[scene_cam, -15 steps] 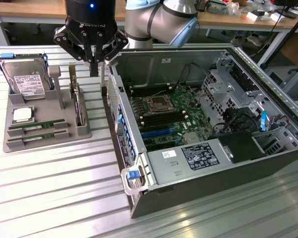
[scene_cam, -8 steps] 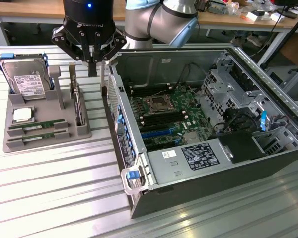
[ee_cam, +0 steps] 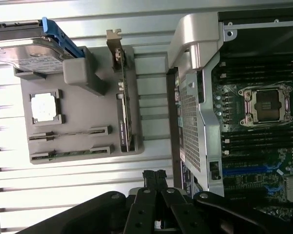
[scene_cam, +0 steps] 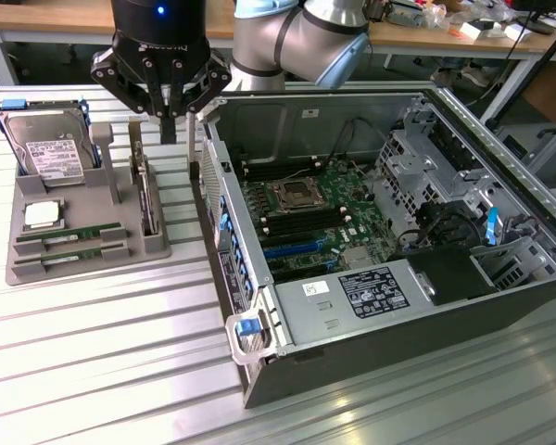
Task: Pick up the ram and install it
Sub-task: 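Reach for the ram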
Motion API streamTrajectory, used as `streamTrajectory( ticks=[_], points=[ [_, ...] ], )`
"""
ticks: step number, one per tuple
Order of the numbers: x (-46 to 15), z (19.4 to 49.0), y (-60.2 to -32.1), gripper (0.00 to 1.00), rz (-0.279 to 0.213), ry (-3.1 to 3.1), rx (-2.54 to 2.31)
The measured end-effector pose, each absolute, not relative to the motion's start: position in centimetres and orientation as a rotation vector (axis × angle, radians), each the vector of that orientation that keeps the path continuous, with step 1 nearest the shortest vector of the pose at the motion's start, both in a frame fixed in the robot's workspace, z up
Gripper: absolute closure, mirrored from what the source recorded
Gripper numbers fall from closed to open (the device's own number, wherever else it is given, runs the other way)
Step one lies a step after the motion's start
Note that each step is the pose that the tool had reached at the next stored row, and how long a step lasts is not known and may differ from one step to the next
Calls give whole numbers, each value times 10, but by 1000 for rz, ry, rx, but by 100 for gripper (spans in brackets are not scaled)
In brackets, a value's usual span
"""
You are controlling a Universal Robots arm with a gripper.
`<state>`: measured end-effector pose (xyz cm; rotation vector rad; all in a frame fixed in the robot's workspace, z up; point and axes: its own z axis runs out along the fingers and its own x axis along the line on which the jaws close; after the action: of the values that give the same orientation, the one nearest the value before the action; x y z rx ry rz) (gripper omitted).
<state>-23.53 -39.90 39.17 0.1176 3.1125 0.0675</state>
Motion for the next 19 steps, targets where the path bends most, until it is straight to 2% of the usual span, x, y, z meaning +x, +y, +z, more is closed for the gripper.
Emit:
streamTrajectory(
  ticks=[19],
  points=[
    [-254, 392, -399, 89, 68, 3113, 118]
  ],
)
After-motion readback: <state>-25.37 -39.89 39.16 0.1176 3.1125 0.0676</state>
